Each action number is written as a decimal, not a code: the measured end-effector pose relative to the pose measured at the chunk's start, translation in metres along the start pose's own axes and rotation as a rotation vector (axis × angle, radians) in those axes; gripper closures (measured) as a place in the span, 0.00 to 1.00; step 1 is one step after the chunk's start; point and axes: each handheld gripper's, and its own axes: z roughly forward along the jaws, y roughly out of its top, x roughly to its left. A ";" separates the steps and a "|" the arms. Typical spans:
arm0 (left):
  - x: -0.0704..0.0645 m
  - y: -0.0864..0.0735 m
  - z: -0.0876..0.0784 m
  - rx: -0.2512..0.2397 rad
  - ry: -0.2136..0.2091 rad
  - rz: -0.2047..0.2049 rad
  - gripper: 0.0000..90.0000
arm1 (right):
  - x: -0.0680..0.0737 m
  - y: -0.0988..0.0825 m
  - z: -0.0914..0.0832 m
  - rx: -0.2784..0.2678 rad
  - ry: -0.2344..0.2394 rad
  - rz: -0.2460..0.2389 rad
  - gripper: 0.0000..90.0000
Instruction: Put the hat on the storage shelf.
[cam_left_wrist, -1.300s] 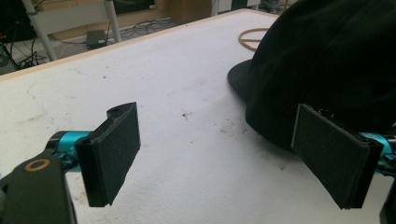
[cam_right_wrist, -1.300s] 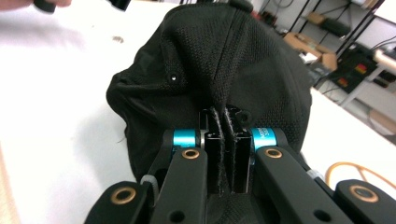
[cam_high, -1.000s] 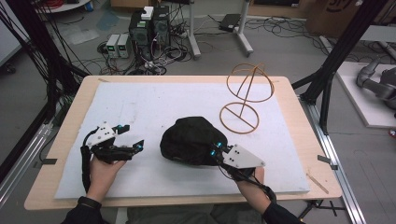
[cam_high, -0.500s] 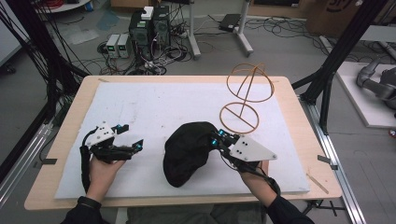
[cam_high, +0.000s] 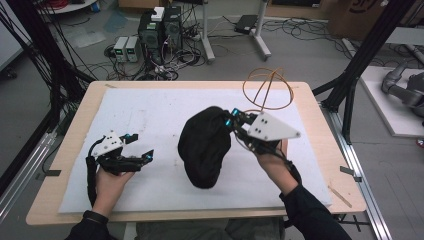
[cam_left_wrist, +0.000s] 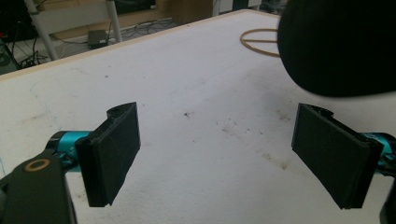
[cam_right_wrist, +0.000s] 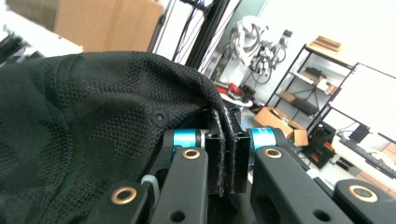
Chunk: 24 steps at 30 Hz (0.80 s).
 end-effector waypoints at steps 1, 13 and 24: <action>0.000 0.000 0.000 0.000 0.001 0.000 0.17 | -0.008 0.002 0.002 -0.001 -0.010 0.002 0.99; 0.002 -0.003 -0.006 0.002 0.011 0.001 0.17 | -0.085 0.018 0.029 -0.017 -0.135 -0.002 0.98; 0.004 -0.006 -0.013 -0.003 0.022 -0.008 0.17 | -0.127 0.011 0.013 0.002 -0.283 0.020 0.98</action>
